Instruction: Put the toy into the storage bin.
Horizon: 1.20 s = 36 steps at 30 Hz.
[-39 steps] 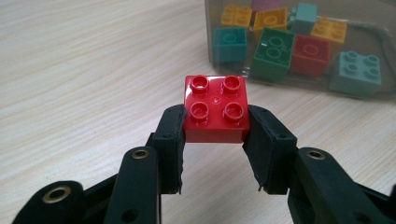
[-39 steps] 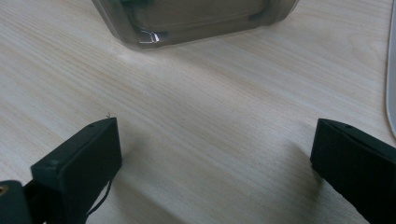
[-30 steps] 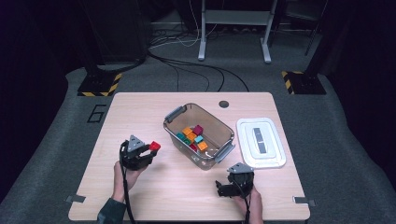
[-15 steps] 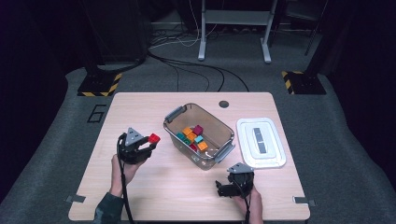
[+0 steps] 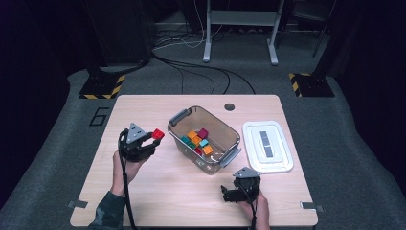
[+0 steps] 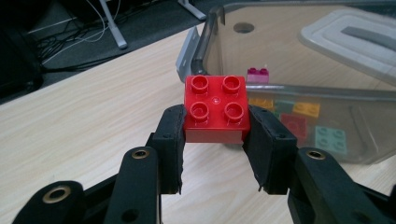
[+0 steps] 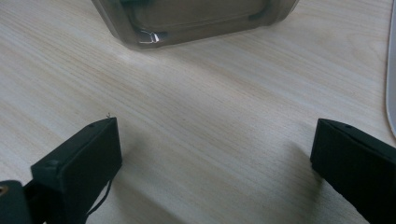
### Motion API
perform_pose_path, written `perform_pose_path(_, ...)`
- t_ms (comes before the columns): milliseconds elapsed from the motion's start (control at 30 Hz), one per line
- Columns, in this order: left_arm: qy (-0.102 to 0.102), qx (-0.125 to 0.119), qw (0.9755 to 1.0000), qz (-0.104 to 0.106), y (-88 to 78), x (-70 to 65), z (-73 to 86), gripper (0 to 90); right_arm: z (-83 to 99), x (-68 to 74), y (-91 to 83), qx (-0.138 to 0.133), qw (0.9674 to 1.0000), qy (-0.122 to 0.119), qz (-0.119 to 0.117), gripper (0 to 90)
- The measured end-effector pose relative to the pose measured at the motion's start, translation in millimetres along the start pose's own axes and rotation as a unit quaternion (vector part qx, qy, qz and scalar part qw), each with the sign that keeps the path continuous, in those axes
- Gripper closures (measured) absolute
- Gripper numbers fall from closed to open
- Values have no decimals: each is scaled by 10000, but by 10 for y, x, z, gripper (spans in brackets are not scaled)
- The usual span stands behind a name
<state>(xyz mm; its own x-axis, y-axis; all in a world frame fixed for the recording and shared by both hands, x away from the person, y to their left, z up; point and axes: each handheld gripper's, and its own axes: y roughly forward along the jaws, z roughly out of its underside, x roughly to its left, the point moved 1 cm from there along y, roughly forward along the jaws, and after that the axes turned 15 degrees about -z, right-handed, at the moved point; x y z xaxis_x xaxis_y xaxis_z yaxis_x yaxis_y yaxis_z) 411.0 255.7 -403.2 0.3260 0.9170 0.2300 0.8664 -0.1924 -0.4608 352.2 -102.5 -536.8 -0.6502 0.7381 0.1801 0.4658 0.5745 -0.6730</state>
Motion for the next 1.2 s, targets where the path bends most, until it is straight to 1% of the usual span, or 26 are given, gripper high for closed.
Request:
perform_pose_path(167,38,-84,10000,-5,-19,9,-118,586,-1,3,0,-1,10000,24,4,10)
perform_pose_path(200,70,-118,9999,-4,-20,11,-150,586,0,1,0,0,10000,8,2,10)
perform_pose_path(333,95,-183,9998,-4,-18,2,-244,586,0,0,0,0,10000,-1,1,10)
perform_pose_path(500,200,-255,9995,22,17,-28,-386,586,0,0,0,0,10000,-1,0,10)
perform_pose_path(700,275,-326,9991,56,71,-77,-532,586,0,-1,0,0,10000,-5,0,10)
perform_pose_path(800,354,-334,9988,108,119,-122,-628,586,0,0,0,0,10000,-3,1,10)
perform_pose_path(933,325,-357,9987,149,189,-179,-710,586,-1,4,0,1,10000,27,4,10)
perform_pose_path(967,317,-342,9987,185,214,-194,-731,586,0,-1,0,0,10000,-6,1,10)
perform_pose_path(1000,315,-332,9987,219,248,-215,-754,586,-1,4,0,2,10000,26,4,10)
perform_pose_path(1067,394,-280,9985,239,302,-240,-780,586,0,1,-1,-1,10000,0,4,10)
perform_pose_path(1100,369,-261,9986,266,334,-258,-791,586,0,1,0,-1,10000,3,3,10)
perform_pose_path(1167,415,-209,9985,294,390,-287,-813,586,-1,2,0,-10,10000,15,7,10)
perform_pose_path(1200,393,-186,9985,320,417,-305,-822,586,-1,1,0,-10,10000,14,5,10)
